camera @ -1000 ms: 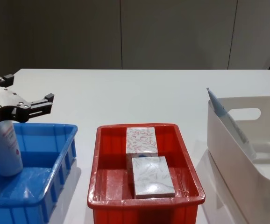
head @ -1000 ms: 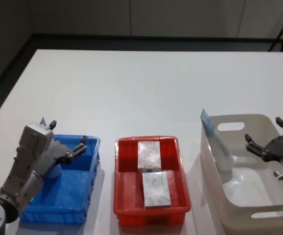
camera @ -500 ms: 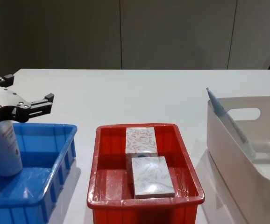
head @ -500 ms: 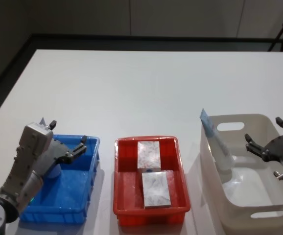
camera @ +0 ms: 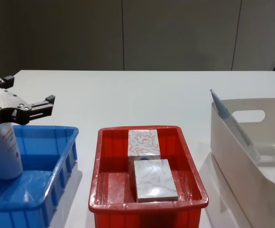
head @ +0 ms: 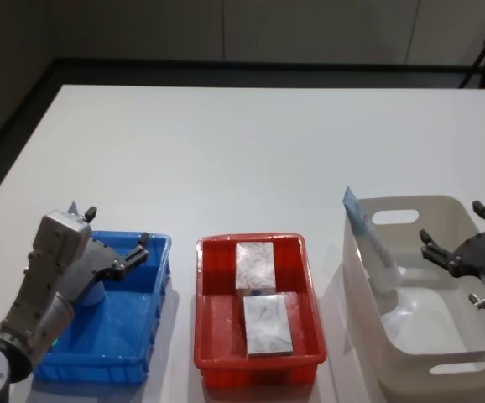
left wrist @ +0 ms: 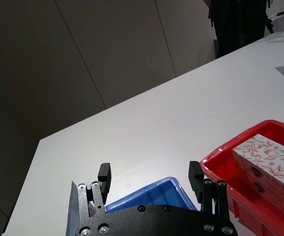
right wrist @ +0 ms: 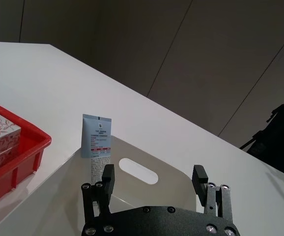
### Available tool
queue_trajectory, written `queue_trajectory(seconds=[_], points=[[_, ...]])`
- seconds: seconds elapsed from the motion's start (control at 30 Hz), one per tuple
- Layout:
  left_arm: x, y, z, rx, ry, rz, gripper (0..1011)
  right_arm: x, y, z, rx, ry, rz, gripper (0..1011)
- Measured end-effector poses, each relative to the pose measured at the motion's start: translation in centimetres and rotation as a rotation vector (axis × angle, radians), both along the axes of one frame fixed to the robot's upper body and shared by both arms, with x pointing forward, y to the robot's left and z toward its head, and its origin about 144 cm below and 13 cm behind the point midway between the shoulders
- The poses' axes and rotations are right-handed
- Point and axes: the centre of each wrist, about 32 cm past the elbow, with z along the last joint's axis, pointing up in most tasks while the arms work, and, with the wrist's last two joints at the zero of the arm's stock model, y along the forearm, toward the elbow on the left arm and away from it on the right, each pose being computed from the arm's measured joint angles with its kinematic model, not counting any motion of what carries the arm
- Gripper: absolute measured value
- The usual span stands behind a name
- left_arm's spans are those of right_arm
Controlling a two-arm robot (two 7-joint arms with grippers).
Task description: Bimanual collaborative sorting of washing and personal care products
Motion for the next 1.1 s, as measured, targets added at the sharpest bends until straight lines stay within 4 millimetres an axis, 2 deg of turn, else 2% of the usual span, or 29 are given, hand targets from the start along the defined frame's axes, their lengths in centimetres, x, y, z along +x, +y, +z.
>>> queue_trajectory(seconds=[1.1], points=[[0.0, 0.0, 0.0, 0.0, 0.0, 0.0, 1002, 0.0, 0.0, 0.0, 0.0, 0.0, 0.0, 1001]])
